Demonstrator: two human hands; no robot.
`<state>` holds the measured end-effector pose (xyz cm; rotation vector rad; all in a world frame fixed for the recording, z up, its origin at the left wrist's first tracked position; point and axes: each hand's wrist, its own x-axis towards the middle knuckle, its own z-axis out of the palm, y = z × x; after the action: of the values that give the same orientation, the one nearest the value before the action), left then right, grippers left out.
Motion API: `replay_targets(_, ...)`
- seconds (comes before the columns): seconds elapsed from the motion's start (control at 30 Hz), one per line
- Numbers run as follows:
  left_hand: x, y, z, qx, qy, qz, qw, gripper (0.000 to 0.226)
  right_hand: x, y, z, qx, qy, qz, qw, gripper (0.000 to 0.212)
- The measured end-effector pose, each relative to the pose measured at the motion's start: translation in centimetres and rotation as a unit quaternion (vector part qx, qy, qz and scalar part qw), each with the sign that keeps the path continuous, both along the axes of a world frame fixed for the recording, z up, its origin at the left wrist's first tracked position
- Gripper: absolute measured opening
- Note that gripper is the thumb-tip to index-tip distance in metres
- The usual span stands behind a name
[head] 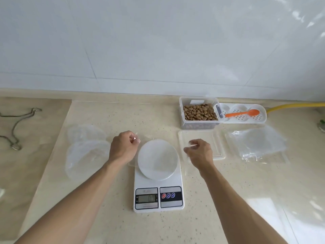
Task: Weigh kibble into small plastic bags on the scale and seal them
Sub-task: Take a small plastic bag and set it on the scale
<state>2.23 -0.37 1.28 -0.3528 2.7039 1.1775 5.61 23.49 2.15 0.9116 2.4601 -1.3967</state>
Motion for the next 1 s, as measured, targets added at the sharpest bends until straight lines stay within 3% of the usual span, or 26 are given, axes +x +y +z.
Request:
replay_targets(0.27, -1.1, 0.6, -1.3, -0.027, 0.004, -0.034, 0.999, 0.032, -0.3, 0.3, -0.2, 0.021, -0.012, 0.038, 0.999, 0.057)
replay_targets(0.4, 0.8, 0.6, -0.9, -0.067, 0.065, -0.063, 0.994, 0.044, 1.1, 0.2, 0.2, 0.097, 0.005, 0.085, 0.992, 0.060)
replay_targets(0.57, 5.7, 0.6, -0.3, -0.141, 0.171, -0.163, 0.961, 0.050, 5.1, -1.6, 0.8, 0.287, 0.069, 0.208, 0.933, 0.056)
replay_targets(0.67, 9.5, 0.6, -0.7, -0.185, 0.194, -0.200, 0.942, 0.052, 7.9, -2.5, 0.7, 0.332, 0.100, 0.267, 0.899, 0.056)
replay_targets(0.83, 16.2, -0.4, -2.9, -0.228, 0.167, -0.219, 0.934, 0.061, 13.6, -3.5, -1.4, 0.338, 0.128, 0.318, 0.876, 0.054)
replay_targets(1.0, 19.4, -0.5, -5.4, -0.237, 0.094, -0.224, 0.941, 0.078, 17.8, -3.7, -4.1, 0.329, 0.110, 0.333, 0.877, 0.058)
